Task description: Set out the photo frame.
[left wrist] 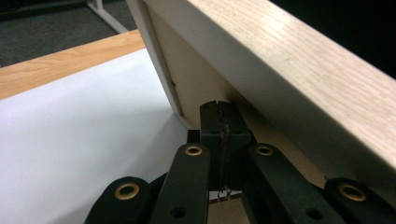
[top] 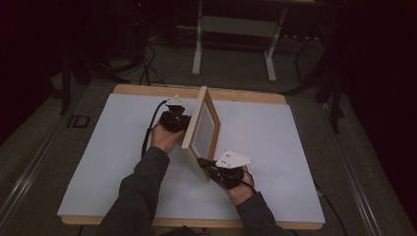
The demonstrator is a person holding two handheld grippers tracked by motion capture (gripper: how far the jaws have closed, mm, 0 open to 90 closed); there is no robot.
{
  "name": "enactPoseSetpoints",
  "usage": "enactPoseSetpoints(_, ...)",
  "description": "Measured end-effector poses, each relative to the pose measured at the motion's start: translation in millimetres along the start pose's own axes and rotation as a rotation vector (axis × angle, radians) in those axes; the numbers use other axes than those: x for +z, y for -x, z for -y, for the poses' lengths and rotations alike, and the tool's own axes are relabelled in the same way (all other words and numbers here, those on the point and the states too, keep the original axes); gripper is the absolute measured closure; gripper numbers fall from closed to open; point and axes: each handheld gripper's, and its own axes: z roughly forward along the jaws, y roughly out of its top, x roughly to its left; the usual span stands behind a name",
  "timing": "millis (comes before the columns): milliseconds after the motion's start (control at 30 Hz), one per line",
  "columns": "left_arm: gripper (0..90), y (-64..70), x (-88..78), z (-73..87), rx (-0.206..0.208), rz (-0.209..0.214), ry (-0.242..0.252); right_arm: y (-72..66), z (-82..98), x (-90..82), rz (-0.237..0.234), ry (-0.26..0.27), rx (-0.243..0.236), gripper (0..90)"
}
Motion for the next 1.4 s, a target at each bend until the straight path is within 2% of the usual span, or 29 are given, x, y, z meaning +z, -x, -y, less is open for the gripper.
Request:
enactPoseSetpoints(300,90.0,0.3,5.6,0.4,-0.002,0.015,0.002,2.9,1.1,5.4,0.007,-0.003,0.016,90.0)
enactPoseSetpoints(533,89.1,-1.1,1.7,2.0,-0.007,0.000,-0.003,4.4,2.7,1.8,0.010,-0.001,0.015,89.9)
enactPoseSetpoints(800,83.1,0.9,-20.3,5.4,-0.034,-0.013,0.036,14.7,6.8,-9.8,0.044,0.001,0.033,86.2)
enactPoseSetpoints(933,80.0,3.1,-31.9,7.9,-0.032,-0.015,0.048,20.2,11.1,-15.8,0.062,-0.004,0.040,84.3)
enactPoseSetpoints(1133,75.6,8.4,-48.3,14.6,-0.037,0.003,0.068,25.7,18.4,-23.0,0.084,-0.018,0.052,81.5)
enactPoseSetpoints(1300,72.7,11.2,-59.0,23.9,-0.037,0.007,0.065,28.6,21.8,-27.6,0.094,-0.024,0.057,80.4)
enactPoseSetpoints(1400,71.3,11.8,-64.8,30.8,-0.053,0.021,0.068,29.7,22.8,-29.5,0.097,-0.026,0.058,79.5)
